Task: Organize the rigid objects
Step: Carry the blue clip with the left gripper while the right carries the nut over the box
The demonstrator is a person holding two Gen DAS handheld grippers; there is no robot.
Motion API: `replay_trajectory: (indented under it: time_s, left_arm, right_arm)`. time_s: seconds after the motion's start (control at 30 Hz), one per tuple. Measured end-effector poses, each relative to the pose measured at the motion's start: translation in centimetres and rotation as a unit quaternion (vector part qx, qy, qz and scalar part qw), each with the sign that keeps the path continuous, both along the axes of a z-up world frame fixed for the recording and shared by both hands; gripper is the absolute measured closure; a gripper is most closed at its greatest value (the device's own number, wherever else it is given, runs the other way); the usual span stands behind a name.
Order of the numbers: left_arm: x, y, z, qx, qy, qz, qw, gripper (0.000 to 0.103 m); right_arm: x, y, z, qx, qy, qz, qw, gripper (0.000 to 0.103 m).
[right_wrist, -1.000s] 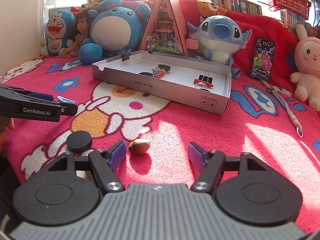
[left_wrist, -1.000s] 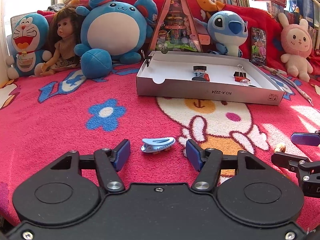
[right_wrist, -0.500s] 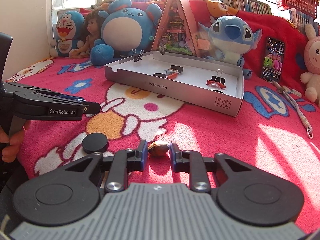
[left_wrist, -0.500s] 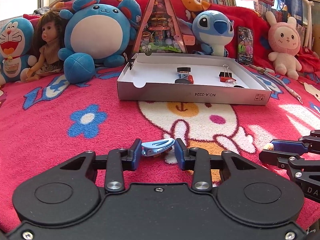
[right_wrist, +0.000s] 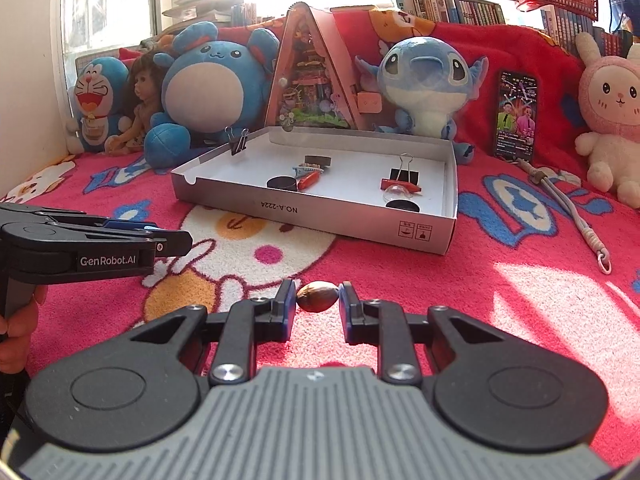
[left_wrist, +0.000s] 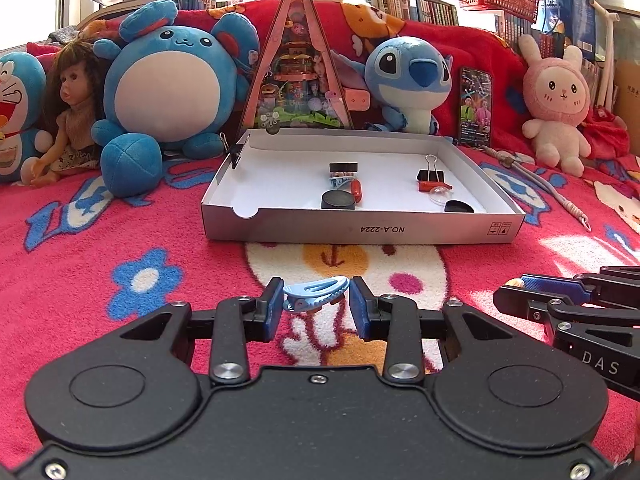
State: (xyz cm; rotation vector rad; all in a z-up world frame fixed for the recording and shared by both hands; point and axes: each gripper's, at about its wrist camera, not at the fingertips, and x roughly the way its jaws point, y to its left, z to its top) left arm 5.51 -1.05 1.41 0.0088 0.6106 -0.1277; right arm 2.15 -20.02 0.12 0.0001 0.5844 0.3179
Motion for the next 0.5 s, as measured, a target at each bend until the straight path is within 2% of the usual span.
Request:
replay_trajectory:
  time_s: [0.3,0.5]
  left_arm:
    - [2.8,-0.4,2.3,-0.010,-0.019,-0.008,0.9997,0.069]
    - [6.4,-0.2,4.0,-0.027,-0.018,-0.009,0.9994,0.069]
  right_arm:
    - [3.0,-1.2,1.4,0.022,0.001,-0.043,0.999,0.075]
    - [5.9,-2.2,2.6,0.038,0.002,-0.067,0.997,0.075]
